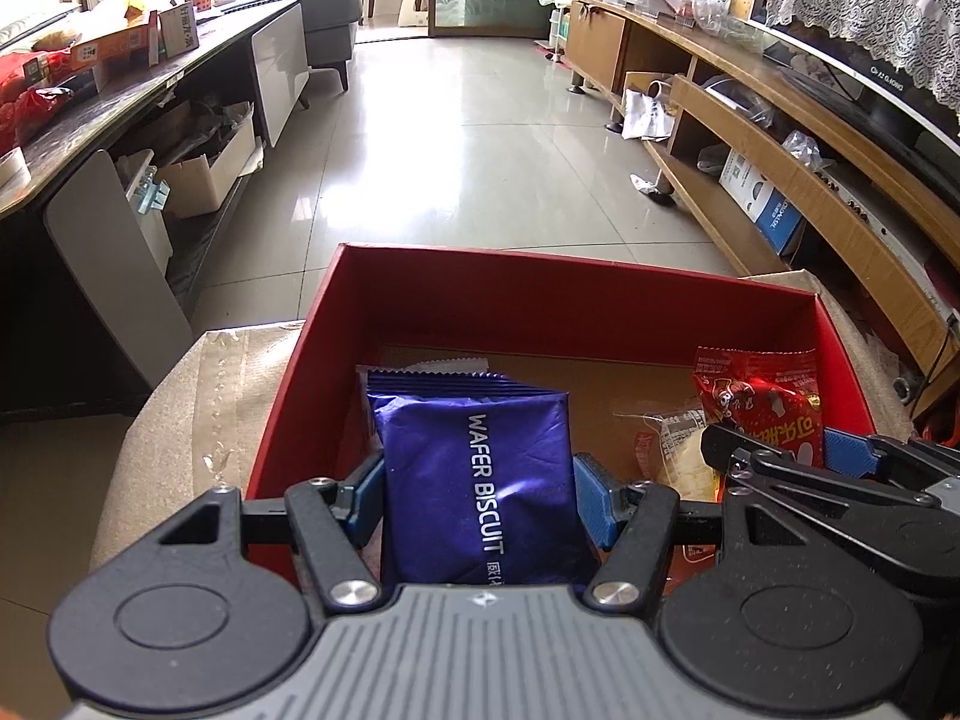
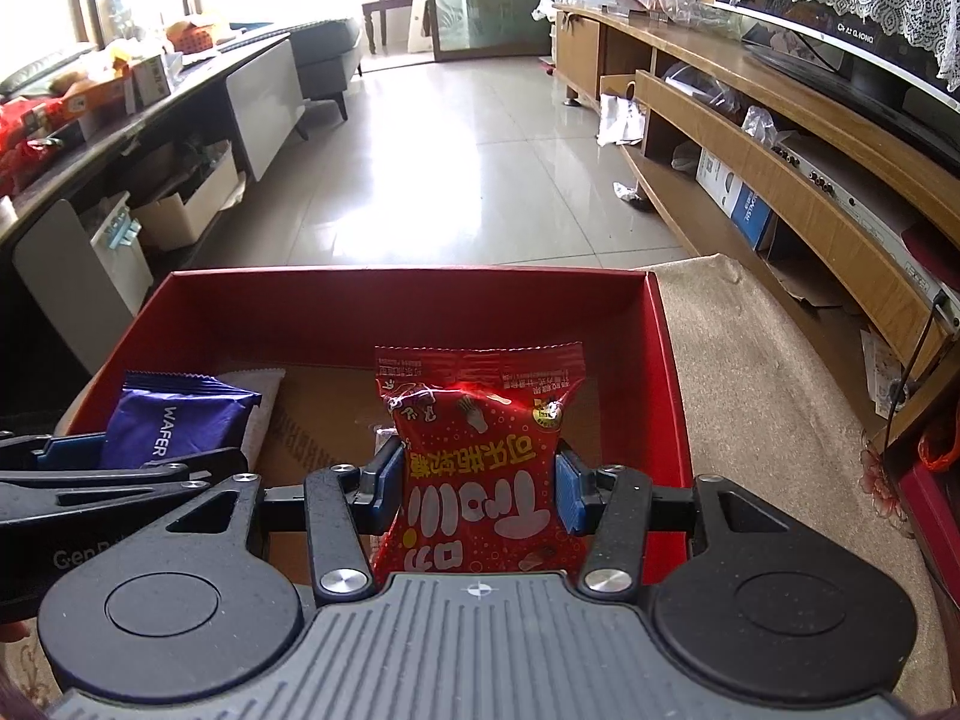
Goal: Organize snacks
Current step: 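Open both tools to drop the wafer pack and candy bag into the box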
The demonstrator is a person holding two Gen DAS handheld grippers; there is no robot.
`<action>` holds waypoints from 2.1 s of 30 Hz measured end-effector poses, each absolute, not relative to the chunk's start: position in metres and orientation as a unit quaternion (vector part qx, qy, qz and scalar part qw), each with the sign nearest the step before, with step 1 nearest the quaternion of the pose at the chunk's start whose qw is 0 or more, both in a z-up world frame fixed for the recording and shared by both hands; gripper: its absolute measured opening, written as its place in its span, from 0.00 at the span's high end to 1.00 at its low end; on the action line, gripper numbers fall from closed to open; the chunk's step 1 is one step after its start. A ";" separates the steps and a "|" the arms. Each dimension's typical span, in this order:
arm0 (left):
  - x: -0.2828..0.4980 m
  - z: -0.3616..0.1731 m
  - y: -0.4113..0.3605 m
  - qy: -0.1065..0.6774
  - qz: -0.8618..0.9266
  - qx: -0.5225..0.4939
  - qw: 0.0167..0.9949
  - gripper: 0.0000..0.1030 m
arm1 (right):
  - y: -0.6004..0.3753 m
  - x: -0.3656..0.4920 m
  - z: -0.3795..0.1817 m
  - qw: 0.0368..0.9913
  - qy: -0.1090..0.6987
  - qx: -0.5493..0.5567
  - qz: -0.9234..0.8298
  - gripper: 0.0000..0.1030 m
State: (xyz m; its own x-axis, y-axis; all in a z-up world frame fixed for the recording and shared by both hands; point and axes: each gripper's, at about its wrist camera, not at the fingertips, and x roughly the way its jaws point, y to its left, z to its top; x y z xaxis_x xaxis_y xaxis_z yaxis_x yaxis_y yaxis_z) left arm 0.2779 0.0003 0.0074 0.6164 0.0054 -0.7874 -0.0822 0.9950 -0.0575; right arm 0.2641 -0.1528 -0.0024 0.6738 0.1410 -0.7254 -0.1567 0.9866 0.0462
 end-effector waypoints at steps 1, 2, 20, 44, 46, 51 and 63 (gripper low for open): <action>0.279 0.007 0.000 0.438 0.025 -0.044 0.898 0.44 | -0.152 0.264 -0.003 0.915 0.394 -0.010 0.081 0.43; 0.279 0.006 0.001 0.439 0.025 -0.044 0.897 0.44 | -0.152 0.264 -0.003 0.916 0.393 -0.012 0.081 0.43; 0.282 0.004 0.009 0.448 0.041 -0.057 0.891 0.41 | -0.150 0.270 -0.001 0.917 0.388 -0.016 0.093 0.30; 0.246 0.029 0.010 0.436 0.003 -0.058 0.898 0.37 | -0.161 0.245 0.030 0.927 0.366 -0.002 0.083 0.18; 0.239 0.031 0.011 0.435 -0.003 -0.056 0.899 0.37 | -0.161 0.240 0.033 0.928 0.364 -0.003 0.082 0.18; 0.220 0.033 0.018 0.443 -0.016 -0.062 0.894 0.37 | -0.157 0.226 0.038 0.927 0.365 -0.009 0.085 0.18; 0.161 0.018 0.040 0.474 -0.040 -0.033 0.879 0.36 | -0.145 0.190 0.036 0.918 0.382 -0.016 0.103 0.17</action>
State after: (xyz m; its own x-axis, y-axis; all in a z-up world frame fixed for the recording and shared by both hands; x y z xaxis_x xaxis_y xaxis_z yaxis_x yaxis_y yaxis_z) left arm 0.1615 0.0402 0.0181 0.5477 -0.1005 -0.8306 0.0385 0.9947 -0.0950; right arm 0.1897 -0.1452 0.0361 0.6868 0.1765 -0.7051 -0.2009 0.9784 0.0493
